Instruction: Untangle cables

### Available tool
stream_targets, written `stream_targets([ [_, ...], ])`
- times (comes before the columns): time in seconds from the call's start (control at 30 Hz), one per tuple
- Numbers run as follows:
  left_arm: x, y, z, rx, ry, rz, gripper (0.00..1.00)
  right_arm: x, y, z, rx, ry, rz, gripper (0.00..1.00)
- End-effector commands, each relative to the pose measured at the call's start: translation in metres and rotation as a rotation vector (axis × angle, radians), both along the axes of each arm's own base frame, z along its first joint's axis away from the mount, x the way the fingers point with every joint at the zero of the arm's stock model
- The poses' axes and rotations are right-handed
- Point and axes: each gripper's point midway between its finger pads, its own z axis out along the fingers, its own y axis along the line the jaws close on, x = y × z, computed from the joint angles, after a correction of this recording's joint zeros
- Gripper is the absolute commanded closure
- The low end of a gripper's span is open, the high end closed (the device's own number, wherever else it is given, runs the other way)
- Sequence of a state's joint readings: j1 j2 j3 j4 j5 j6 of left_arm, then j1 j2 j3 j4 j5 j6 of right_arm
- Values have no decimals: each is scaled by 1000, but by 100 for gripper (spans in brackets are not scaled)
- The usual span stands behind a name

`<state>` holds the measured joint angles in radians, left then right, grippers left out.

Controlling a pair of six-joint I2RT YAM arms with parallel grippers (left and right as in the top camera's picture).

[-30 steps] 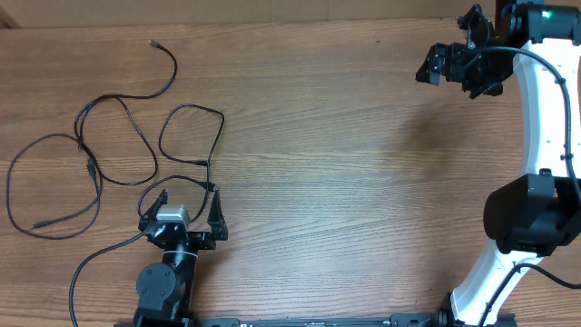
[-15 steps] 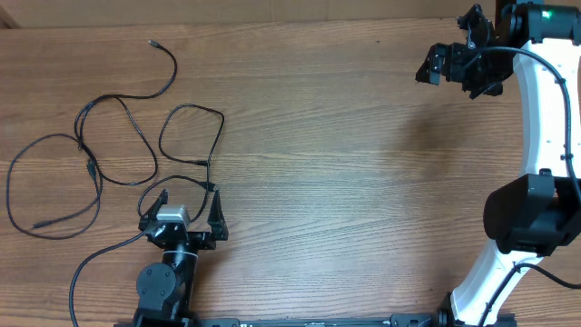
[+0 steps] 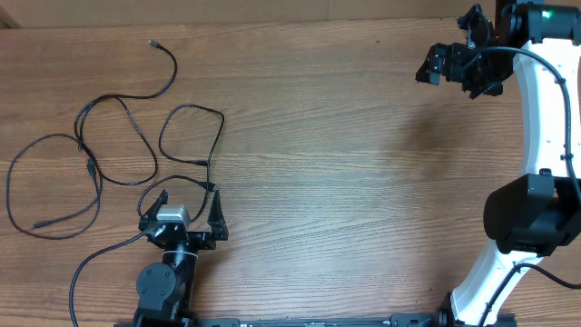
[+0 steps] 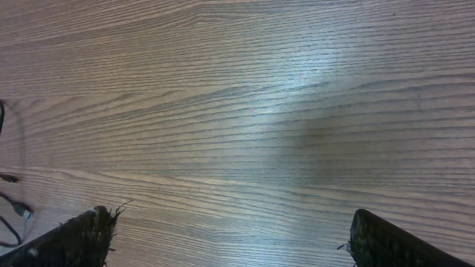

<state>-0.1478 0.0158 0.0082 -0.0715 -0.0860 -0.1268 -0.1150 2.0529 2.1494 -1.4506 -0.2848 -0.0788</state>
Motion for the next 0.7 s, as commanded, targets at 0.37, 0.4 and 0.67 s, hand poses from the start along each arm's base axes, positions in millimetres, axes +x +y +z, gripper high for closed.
stream_targets([
  [0.37,0,1,1,14,-10,2,0,2,-3,-2,-26,-2,-4,0],
  [0.4,0,1,1,14,-10,2,0,0,-3,-2,-26,3,-3,0],
  [0.67,0,1,1,14,-10,2,0,-7,4,29,-33,-71,12,0],
])
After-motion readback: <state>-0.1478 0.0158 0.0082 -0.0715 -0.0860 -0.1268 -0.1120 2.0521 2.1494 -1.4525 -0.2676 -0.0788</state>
